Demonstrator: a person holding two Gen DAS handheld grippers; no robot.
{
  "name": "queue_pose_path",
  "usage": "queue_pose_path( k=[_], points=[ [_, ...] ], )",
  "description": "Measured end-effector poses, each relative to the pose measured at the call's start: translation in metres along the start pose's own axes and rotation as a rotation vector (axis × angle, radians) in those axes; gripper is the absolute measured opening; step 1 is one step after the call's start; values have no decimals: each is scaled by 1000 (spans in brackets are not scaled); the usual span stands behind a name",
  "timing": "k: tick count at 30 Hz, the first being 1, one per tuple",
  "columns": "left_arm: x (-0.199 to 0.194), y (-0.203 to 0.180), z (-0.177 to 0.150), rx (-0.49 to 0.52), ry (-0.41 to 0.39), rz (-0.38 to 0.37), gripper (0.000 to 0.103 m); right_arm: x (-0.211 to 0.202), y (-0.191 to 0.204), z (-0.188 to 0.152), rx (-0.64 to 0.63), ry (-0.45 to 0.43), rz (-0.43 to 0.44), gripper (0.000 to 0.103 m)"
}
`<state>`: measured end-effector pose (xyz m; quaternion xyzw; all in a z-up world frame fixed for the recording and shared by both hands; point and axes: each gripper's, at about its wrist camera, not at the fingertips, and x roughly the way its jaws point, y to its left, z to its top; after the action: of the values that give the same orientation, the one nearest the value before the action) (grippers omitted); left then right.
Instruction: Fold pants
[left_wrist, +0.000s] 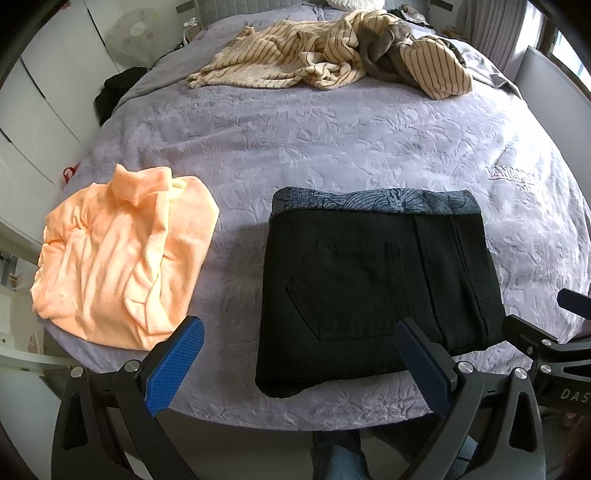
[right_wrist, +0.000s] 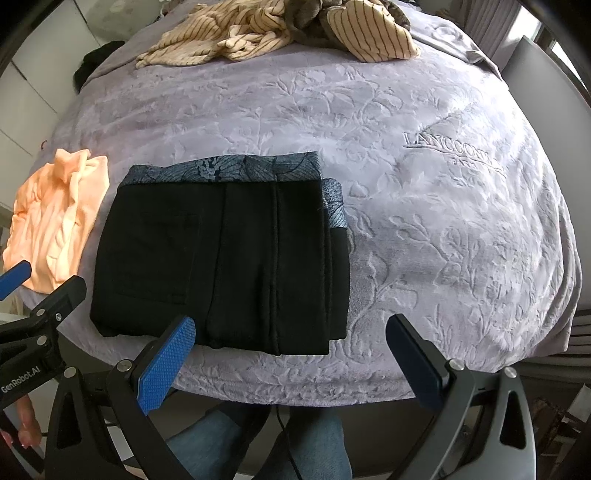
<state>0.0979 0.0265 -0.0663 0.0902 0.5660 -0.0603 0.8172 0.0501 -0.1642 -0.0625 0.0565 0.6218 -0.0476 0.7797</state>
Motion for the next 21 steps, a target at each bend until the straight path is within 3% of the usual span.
queue_pose_path(
  k=[21],
  points=[
    [4,-1,3,8,5,-15,103,3,1,1,-3,9,-7,103]
  ],
)
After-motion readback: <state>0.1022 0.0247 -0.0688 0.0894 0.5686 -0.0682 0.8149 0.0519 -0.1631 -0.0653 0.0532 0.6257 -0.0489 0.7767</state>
